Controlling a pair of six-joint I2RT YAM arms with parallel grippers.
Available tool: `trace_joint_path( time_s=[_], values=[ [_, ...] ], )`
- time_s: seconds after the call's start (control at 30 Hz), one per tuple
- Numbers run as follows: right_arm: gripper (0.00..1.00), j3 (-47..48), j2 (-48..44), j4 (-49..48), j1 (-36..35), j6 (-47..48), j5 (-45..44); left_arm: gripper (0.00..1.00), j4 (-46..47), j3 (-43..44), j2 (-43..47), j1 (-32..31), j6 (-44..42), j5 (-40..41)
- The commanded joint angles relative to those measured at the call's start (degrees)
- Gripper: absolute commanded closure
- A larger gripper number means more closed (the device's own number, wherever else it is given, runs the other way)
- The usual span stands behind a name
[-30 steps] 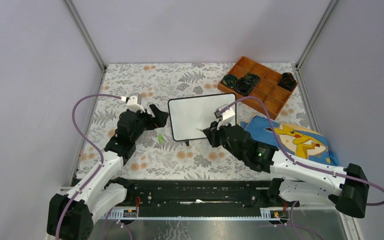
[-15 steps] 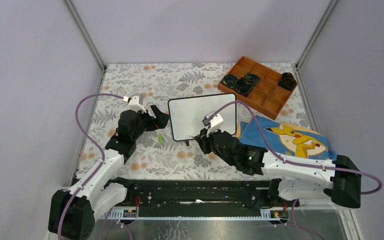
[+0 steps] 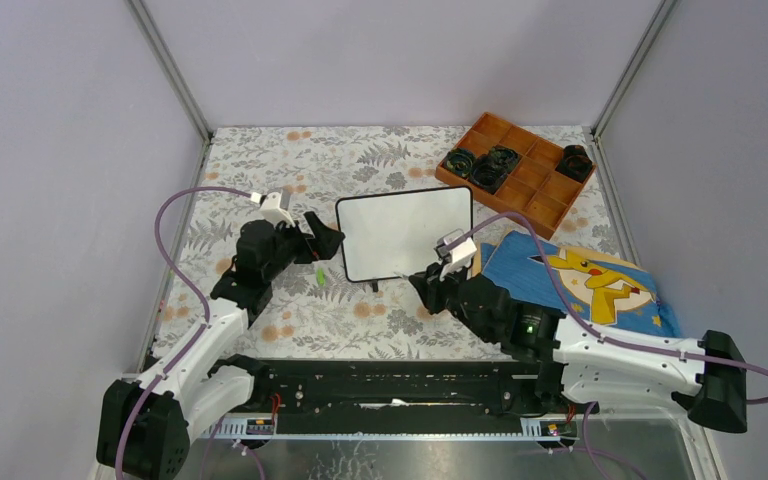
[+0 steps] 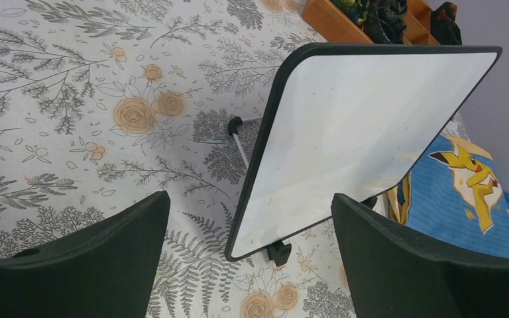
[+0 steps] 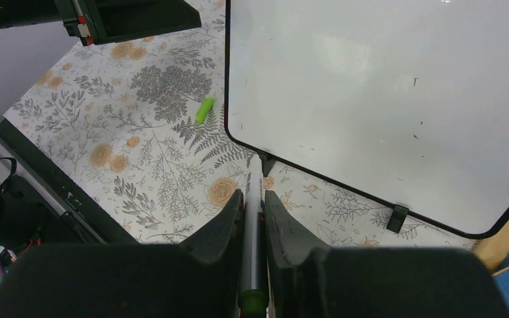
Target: Write a sentence on the whiteboard
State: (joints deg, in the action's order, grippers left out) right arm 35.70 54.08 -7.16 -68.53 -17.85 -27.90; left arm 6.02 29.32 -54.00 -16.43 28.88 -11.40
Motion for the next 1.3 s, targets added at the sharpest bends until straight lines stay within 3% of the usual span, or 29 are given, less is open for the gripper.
trace_joint_path(
  time_s=[0.0, 0.5, 0.77, 1.1, 1.27],
  values=[
    [1.00, -0.78, -3.32, -0.18, -0.51, -0.23, -2.66, 0.01, 3.08, 1.61, -0.75, 0.32, 0.53, -3.74],
    [1.00, -0.63, -6.62, -0.99, -0.45, 2.58, -3.96, 0.01, 3.84, 0.47, -0.72, 2.23, 5.47, -6.31],
    [1.00, -1.53, -7.97, -1.23, -0.46, 3.06, -4.27, 0.01, 5.62, -2.93, 1.76, 8.06, 11.94, -11.50],
    [1.00, -1.61, -8.48, -1.50, -0.42, 3.67, -3.94, 0.01, -1.19, 1.19, -0.72, 12.83, 13.79, -13.42],
    [1.00, -1.95, -8.99, -1.32, -0.46, 3.96, -4.18, 0.02, -16.04, 9.95, -1.62, 12.74, 13.78, -3.93]
  ],
)
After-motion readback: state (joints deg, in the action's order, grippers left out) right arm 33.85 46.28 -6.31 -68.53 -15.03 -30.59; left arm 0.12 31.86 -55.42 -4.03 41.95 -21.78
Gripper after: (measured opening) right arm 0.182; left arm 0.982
